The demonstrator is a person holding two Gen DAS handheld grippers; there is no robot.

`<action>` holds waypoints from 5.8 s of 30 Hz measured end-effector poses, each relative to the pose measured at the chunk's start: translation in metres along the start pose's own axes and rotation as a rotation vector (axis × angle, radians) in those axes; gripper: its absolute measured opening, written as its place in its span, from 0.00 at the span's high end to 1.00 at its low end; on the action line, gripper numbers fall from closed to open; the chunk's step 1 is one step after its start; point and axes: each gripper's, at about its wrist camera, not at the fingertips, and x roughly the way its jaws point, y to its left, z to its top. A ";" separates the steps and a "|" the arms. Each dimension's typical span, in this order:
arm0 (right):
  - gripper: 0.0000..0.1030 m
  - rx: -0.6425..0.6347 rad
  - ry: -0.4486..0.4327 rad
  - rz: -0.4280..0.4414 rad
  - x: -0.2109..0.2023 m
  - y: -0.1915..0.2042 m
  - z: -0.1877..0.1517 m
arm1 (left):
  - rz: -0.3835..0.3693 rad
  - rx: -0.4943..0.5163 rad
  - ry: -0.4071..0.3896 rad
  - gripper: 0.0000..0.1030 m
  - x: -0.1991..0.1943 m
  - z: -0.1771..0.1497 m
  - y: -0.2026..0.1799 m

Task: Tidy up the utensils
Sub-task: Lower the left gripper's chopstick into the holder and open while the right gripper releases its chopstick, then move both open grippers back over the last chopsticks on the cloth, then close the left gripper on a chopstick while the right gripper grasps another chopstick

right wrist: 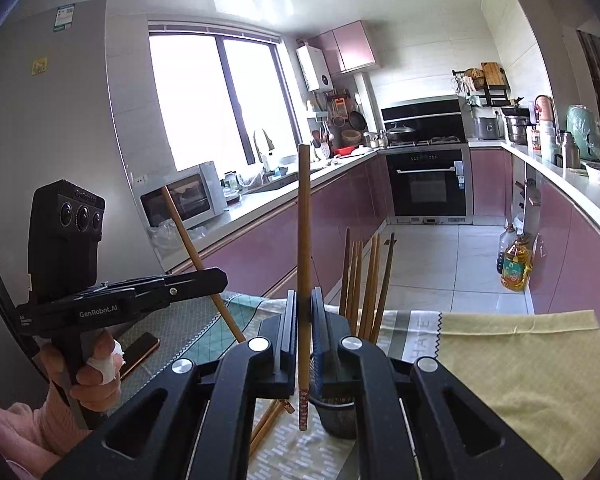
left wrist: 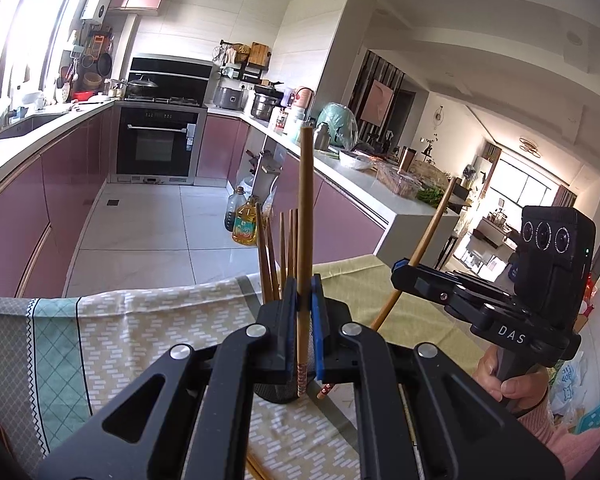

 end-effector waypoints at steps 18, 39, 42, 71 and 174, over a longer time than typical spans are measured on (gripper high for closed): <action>0.94 0.009 -0.021 -0.039 0.010 -0.012 0.012 | 0.030 0.041 -0.006 0.93 0.025 0.014 -0.012; 0.94 0.034 0.178 -0.069 0.061 -0.031 -0.016 | 0.062 0.110 0.169 0.93 0.071 -0.008 -0.013; 0.94 0.042 0.199 -0.074 0.068 -0.034 -0.019 | 0.070 0.110 0.186 0.93 0.076 -0.008 -0.008; 0.73 0.101 0.206 -0.066 0.070 -0.047 -0.032 | 0.139 0.044 0.200 0.62 0.093 -0.034 0.024; 0.94 0.041 0.485 0.023 0.108 0.032 -0.148 | 0.278 -0.003 0.406 0.93 0.071 -0.170 0.046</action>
